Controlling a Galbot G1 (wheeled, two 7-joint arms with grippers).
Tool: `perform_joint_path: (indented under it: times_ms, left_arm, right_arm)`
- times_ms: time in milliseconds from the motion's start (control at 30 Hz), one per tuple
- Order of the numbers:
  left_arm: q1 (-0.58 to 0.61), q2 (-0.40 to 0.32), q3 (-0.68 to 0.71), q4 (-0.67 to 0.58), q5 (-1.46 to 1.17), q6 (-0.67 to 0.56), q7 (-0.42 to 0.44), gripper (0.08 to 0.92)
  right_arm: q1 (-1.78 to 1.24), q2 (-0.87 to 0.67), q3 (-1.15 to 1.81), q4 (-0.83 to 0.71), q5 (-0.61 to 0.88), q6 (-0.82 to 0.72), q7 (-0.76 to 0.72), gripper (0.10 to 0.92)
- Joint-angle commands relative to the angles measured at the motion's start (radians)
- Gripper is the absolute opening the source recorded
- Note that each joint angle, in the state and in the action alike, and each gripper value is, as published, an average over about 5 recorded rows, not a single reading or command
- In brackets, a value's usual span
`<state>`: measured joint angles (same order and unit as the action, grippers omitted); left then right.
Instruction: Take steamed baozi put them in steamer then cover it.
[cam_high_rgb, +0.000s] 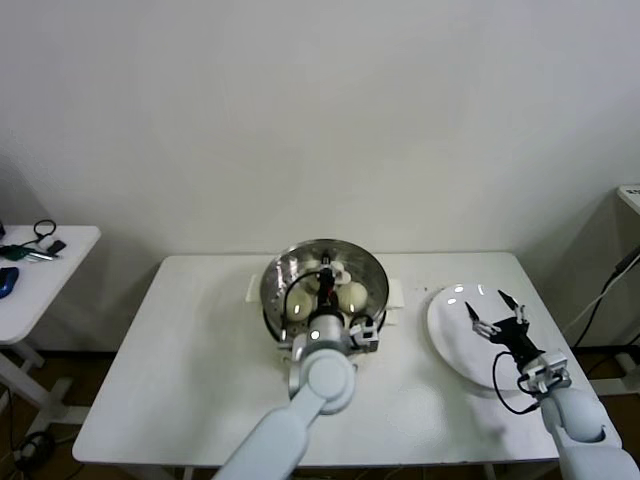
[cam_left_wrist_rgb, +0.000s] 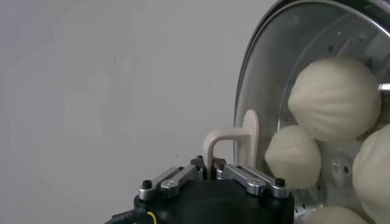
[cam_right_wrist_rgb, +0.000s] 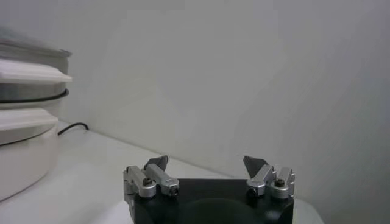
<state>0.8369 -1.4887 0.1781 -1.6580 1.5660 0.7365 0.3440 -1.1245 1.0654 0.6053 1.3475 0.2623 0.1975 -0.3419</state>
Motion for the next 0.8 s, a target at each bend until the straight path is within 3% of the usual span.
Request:
perform_joint_path:
  times_ms: [33, 233, 800]
  left_arm:
    - [0.002, 0.005, 0.000, -0.007, -0.012, 0.049, 0.009, 0.154]
    - [0.003, 0.034, 0.014, -0.056, -0.045, 0.049, 0.010, 0.266]
    - [0.094, 0.133, 0.027, -0.296, -0.121, 0.049, 0.008, 0.757]
  right_arm:
    - [0.004, 0.000, -0.002, 0.000, -0.003, -0.001, 0.000, 0.823]
    - [0.016, 0.000, -0.003, -0.004, -0.015, -0.016, 0.011, 0.823]
    - [0.029, 0.000, -0.004, 0.040, -0.045, -0.160, 0.033, 0.823]
